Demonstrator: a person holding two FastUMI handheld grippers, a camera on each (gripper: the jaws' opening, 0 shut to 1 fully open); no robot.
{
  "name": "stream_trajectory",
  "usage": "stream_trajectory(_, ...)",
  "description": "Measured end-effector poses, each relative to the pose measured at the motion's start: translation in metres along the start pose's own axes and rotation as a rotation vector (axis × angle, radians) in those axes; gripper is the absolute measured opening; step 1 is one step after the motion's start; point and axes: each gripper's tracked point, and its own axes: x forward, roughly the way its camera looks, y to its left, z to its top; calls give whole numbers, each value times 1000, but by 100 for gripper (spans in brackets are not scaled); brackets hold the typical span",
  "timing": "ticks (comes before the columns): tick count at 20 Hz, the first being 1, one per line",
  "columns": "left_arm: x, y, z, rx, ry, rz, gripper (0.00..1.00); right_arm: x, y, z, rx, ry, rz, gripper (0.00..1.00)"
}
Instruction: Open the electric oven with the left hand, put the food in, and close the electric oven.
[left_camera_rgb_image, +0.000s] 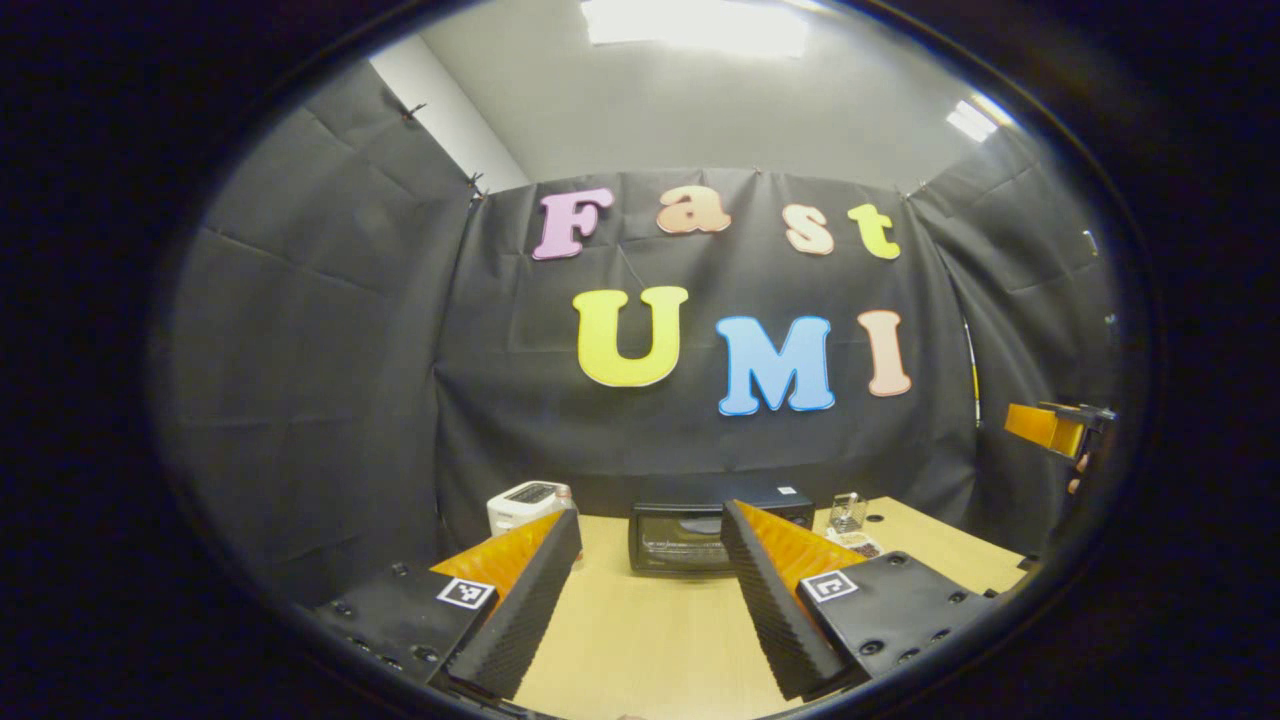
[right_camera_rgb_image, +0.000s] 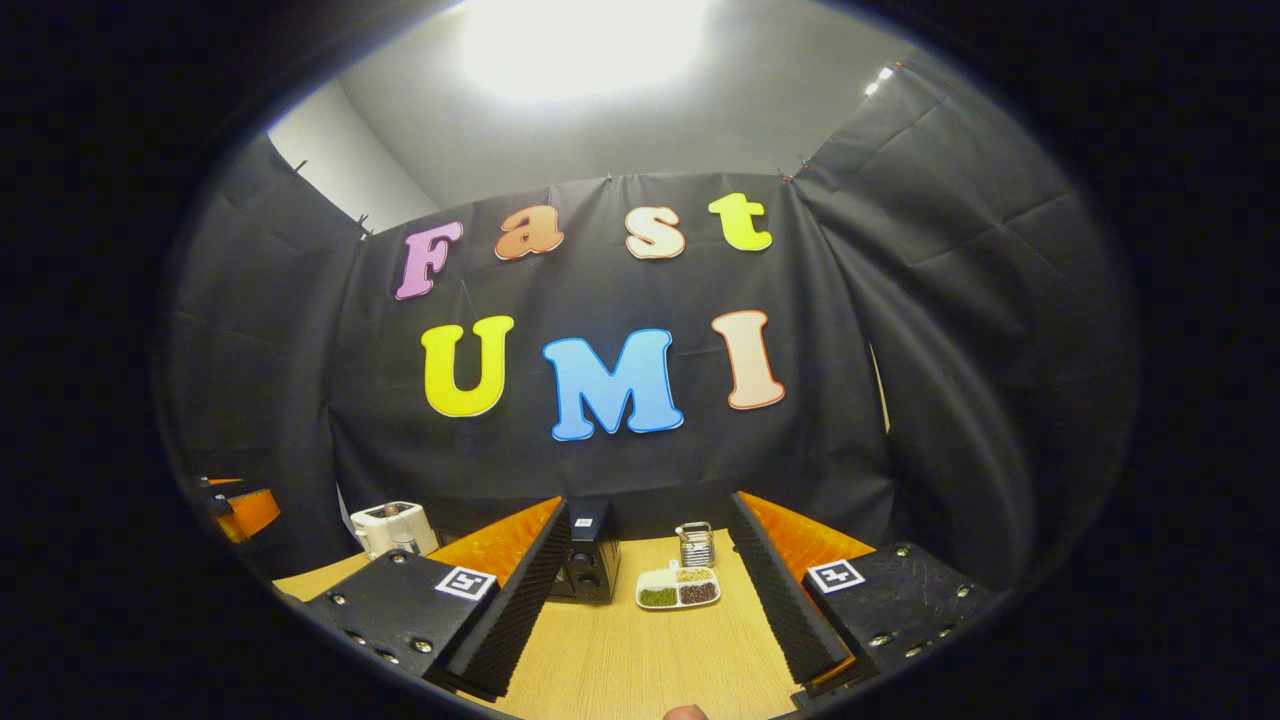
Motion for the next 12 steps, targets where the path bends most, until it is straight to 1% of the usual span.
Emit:
stream_trajectory(2, -3, 12, 0, -10, 6, 14, 100, 0, 10, 2, 3, -3, 15, 98)
stream_trajectory(6, -6, 27, 2, -40, 0, 34, 100, 5, 22, 12, -29, -20, 38, 98)
stream_trajectory(12, -5, 33, 7, -39, -12, 34, 100, 6, 31, 17, -44, -41, 38, 98)
